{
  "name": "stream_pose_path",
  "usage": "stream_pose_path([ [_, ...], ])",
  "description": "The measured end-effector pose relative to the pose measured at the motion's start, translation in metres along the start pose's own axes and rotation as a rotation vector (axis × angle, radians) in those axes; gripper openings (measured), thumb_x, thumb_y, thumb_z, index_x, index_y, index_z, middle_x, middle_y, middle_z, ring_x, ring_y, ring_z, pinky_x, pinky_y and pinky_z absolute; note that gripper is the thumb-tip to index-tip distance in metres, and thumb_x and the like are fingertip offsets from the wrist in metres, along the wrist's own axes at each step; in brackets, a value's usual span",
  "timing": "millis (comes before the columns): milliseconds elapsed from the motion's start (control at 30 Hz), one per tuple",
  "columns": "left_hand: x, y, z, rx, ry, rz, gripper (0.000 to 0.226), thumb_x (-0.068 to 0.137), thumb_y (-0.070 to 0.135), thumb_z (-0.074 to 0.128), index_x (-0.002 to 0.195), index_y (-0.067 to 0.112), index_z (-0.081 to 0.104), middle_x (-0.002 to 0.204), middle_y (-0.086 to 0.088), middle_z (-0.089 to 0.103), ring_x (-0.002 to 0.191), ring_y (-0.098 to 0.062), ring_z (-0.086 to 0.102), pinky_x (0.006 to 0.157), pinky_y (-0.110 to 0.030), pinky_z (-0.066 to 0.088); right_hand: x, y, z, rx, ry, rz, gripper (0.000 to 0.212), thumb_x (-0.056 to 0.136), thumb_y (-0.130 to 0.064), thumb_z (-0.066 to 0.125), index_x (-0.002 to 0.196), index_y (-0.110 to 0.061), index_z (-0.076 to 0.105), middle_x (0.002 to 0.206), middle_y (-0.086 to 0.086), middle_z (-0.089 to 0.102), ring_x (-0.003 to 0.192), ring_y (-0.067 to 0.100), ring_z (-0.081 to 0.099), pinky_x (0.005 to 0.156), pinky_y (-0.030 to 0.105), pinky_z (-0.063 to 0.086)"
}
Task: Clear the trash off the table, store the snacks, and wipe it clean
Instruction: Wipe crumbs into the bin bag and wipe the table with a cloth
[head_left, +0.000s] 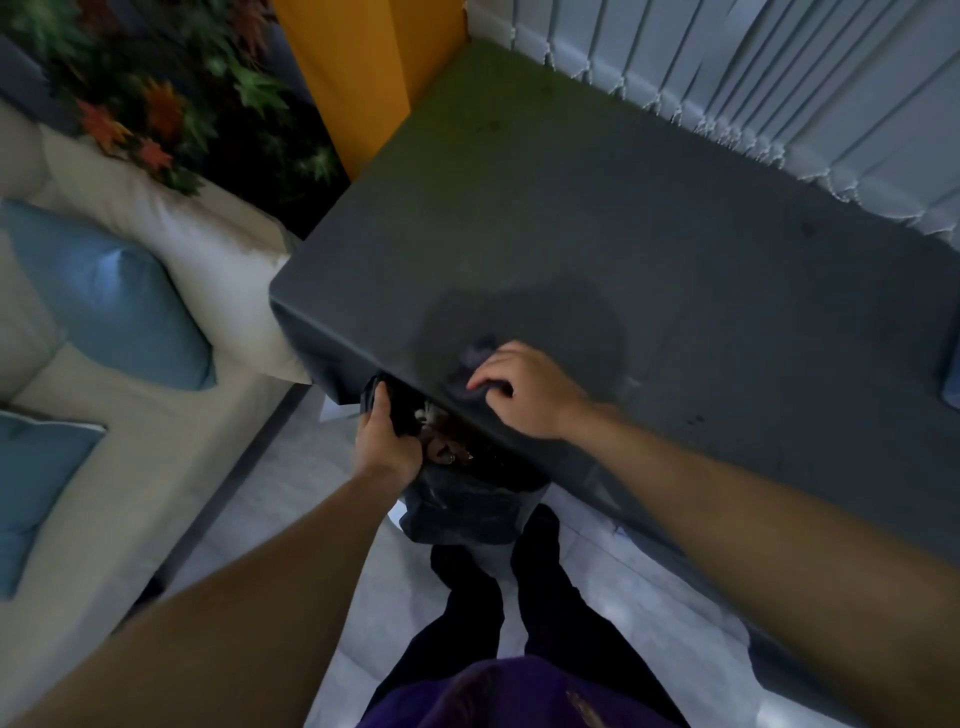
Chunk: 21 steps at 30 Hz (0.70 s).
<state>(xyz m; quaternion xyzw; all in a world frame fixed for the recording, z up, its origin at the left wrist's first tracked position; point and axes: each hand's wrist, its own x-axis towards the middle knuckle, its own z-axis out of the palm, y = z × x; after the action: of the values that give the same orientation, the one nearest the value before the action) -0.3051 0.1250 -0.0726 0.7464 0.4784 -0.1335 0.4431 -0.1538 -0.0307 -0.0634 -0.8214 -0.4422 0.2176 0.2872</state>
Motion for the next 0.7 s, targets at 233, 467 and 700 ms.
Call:
stream_pose_path([
  [233,-0.005,0.011,0.009,-0.041,0.046,-0.059,0.088,0.089,-0.004,0.050,0.160,0.034,0.013,0.160,-0.009,0.028,0.140,-0.036,0.037,0.112,-0.044,0.040,0.018,0.044,-0.027,-0.103,0.429,0.354,0.032,0.080,-0.005,0.055,0.106,-0.012,0.074,0.105,0.007,0.072,0.103,0.032,0.058,0.091,0.029,0.042],
  [467,-0.004,0.018,0.019,-0.066,0.048,-0.070,0.092,0.088,-0.008,0.045,0.157,0.043,0.014,0.154,-0.010,0.037,0.132,-0.037,0.045,0.104,-0.047,0.049,0.024,0.057,-0.057,0.055,0.385,0.195,0.027,0.076,-0.007,0.059,0.094,-0.016,0.077,0.093,0.002,0.074,0.094,0.024,0.061,0.085,0.020,0.039],
  [700,0.002,0.018,0.025,-0.052,0.068,-0.062,0.093,0.085,-0.009,0.042,0.155,0.047,0.018,0.148,-0.009,0.046,0.126,-0.036,0.050,0.096,-0.043,0.052,0.082,0.113,-0.102,0.041,0.580,0.583,0.046,0.085,-0.001,0.053,0.129,-0.009,0.061,0.128,0.013,0.063,0.121,0.037,0.050,0.105,0.032,0.033],
])
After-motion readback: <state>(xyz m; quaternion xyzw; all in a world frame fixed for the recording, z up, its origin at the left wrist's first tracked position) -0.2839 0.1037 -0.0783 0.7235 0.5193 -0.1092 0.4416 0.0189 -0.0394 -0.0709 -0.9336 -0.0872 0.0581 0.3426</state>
